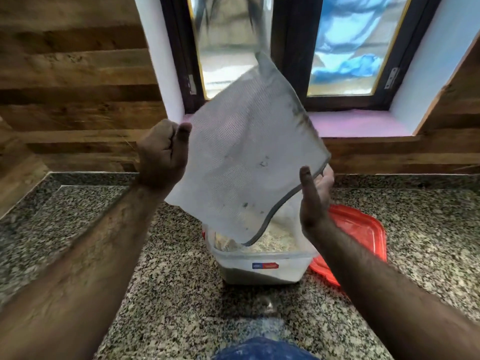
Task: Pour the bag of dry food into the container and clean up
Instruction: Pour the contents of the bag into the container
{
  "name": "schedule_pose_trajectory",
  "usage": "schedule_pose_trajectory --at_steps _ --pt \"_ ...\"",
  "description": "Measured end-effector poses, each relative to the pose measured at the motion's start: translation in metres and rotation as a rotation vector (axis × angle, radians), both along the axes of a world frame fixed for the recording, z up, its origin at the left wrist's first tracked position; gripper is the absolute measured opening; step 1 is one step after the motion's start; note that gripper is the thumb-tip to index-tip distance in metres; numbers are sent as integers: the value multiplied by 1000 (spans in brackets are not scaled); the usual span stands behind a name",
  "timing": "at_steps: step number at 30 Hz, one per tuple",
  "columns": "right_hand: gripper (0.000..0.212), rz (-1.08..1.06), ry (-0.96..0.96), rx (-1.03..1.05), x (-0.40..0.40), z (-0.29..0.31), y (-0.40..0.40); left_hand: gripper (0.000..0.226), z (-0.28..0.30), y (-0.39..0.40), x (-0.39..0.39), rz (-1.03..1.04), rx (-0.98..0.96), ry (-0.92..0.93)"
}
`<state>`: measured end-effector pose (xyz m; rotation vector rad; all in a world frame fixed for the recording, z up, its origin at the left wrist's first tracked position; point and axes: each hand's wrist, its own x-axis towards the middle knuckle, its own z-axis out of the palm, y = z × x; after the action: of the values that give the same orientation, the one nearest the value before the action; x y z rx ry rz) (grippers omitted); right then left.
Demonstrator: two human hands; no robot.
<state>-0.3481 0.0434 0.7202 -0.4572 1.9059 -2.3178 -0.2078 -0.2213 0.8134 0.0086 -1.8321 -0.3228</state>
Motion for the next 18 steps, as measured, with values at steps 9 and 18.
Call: schedule_pose_trajectory --at_steps 9,18 --pt "58 520 119 -19 -3 38 -19 50 -33 12 33 118 526 220" --pt "25 590 57 118 9 71 -53 30 -76 18 59 189 1097 332"
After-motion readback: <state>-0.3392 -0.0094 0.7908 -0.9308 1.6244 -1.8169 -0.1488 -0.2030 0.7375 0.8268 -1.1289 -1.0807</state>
